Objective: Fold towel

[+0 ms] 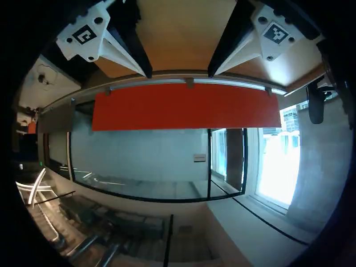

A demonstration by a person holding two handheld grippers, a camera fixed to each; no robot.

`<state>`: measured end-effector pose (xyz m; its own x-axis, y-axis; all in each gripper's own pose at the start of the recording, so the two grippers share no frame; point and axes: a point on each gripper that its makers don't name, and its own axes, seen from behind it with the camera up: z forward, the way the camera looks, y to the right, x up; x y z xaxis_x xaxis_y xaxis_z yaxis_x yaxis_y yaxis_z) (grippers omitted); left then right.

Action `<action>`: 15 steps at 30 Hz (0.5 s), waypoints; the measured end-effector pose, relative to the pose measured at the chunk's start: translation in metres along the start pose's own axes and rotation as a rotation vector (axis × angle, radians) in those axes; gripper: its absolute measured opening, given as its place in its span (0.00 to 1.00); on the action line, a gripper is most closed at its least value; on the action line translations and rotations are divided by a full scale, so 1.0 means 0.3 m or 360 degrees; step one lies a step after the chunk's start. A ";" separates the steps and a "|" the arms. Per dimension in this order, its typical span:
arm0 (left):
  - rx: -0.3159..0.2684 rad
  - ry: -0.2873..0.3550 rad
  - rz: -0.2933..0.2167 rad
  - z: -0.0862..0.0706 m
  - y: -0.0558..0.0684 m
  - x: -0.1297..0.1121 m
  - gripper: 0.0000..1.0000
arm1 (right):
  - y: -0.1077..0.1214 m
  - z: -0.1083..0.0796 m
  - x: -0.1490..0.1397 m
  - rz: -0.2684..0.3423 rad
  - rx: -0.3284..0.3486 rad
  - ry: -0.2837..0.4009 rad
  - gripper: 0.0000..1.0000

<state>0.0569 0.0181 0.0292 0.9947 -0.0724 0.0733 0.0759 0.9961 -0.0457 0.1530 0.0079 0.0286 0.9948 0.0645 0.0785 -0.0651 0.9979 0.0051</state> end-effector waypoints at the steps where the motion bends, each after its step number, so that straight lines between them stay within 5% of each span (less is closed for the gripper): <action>1: -0.0003 0.0008 0.0003 -0.003 0.001 -0.006 0.80 | -0.005 -0.001 0.001 0.0000 0.0003 0.0002 0.97; 15: -0.0018 0.0077 0.0089 -0.023 0.016 -0.131 0.80 | -0.062 -0.015 -0.025 -0.0019 0.0041 0.0016 0.97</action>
<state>0.0185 0.0254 0.0191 0.9996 -0.0192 0.0224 0.0205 0.9980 -0.0597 0.1471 -0.0111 0.0234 0.9963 0.0526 0.0680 -0.0549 0.9980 0.0316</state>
